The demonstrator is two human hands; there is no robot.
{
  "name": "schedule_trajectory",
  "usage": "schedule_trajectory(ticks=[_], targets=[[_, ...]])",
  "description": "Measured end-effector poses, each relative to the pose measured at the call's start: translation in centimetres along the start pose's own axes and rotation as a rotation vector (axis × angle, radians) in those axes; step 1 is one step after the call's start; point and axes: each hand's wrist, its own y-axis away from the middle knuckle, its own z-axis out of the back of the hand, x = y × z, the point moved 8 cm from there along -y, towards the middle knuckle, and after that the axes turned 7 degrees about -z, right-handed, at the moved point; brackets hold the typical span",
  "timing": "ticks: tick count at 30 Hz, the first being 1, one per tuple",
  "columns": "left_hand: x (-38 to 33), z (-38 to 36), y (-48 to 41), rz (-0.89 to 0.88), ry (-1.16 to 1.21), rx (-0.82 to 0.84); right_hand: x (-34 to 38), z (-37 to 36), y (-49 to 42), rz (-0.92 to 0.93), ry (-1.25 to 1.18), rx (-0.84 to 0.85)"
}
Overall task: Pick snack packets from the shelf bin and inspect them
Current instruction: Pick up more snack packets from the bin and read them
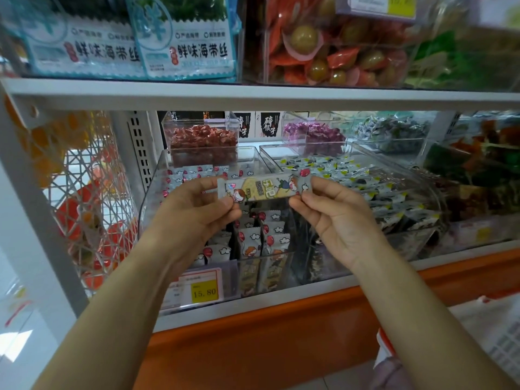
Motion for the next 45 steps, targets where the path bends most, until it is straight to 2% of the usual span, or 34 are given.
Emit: schedule_trajectory(ticks=[3, 6, 8, 12, 16, 21, 29, 35, 41, 45], targets=[[-0.3, -0.2, 0.1, -0.060, -0.222, 0.029, 0.6, -0.1, 0.2, 0.070, 0.006, -0.008], [-0.7, -0.6, 0.5, -0.104, -0.435, 0.061, 1.2, 0.0, 0.5, 0.188, 0.197, -0.041], [-0.7, -0.7, 0.6, -0.093, -0.450, 0.070, 1.5, 0.2, 0.7, 0.244, 0.299, -0.079], [-0.6, -1.2, 0.8, -0.068, -0.361, 0.102, 1.4, 0.1, 0.5, 0.241, 0.315, -0.048], [-1.3, -0.9, 0.8, -0.155, -0.479, 0.070, 1.1, -0.6, 0.5, 0.241, 0.404, -0.008], [-1.8, -1.7, 1.2, -0.198, -0.523, 0.161, 1.7, -0.8, 1.0, 0.295, 0.459, -0.035], [-2.1, -2.6, 1.5, -0.257, -0.657, 0.209, 2.8, -0.3, 1.5, 0.440, 0.672, -0.194], [-1.9, -2.3, 1.3, -0.224, -0.594, 0.142, 2.8, -1.8, 2.1, 0.501, 0.810, -0.084], [-2.5, -1.7, 1.1, -0.254, -0.791, 0.202, 2.7, -2.1, 2.1, 0.501, 0.859, -0.018], [-2.6, -1.4, 1.0, -0.257, -0.810, 0.220, 2.3, -2.1, 1.8, 0.466, 0.875, -0.010]])
